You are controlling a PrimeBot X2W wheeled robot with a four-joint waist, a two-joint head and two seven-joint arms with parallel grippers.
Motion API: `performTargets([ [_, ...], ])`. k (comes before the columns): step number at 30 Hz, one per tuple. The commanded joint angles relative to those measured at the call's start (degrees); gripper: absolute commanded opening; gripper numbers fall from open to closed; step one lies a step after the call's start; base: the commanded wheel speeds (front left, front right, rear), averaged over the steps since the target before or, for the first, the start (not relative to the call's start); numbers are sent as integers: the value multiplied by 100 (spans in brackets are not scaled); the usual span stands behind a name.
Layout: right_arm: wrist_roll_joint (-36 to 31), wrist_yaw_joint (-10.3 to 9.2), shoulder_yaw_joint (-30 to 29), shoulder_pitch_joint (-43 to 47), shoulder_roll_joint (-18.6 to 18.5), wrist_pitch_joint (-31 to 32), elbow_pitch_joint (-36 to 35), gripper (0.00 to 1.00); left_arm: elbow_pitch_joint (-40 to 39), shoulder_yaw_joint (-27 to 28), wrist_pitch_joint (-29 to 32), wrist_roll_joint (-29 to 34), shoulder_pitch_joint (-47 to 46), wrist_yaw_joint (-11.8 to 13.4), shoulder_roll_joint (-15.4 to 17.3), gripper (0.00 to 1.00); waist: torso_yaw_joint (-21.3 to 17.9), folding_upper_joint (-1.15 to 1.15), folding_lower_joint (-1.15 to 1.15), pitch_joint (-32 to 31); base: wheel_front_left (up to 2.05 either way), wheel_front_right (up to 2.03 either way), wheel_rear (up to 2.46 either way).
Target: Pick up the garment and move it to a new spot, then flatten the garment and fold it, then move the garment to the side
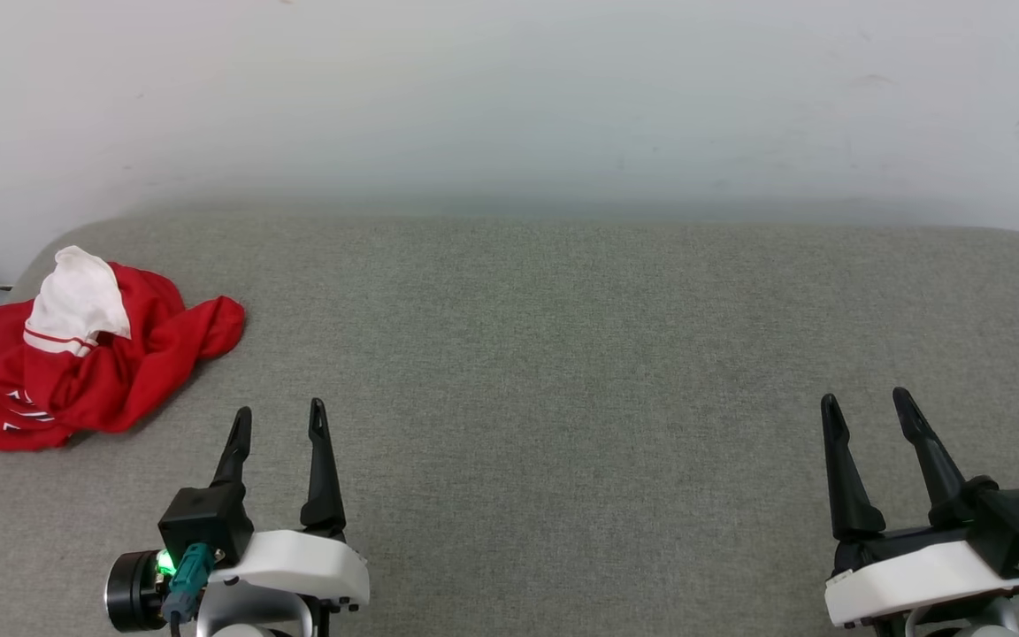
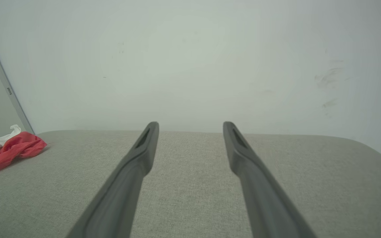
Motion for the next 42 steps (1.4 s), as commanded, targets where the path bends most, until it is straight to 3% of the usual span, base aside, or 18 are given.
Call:
performTargets([
  [1, -95, -1, 6, 48, 5, -37, -47, 100, -13, -12, -55, 97, 52, -20, 6, 100, 3, 0, 0, -3, 0, 0, 0],
  [22, -226, -3, -41, 120, 7, -231, 77, 100, 152, 114, -240, 601, 104, -304, -84, 100, 48, 0, 0, -36, 0, 0, 0],
  [42, -73, -3, -69, 114, 8, -230, 186, 100, 273, 93, -234, 501, 105, -263, -92, 100, 53, 0, 0, -18, 0, 0, 0],
])
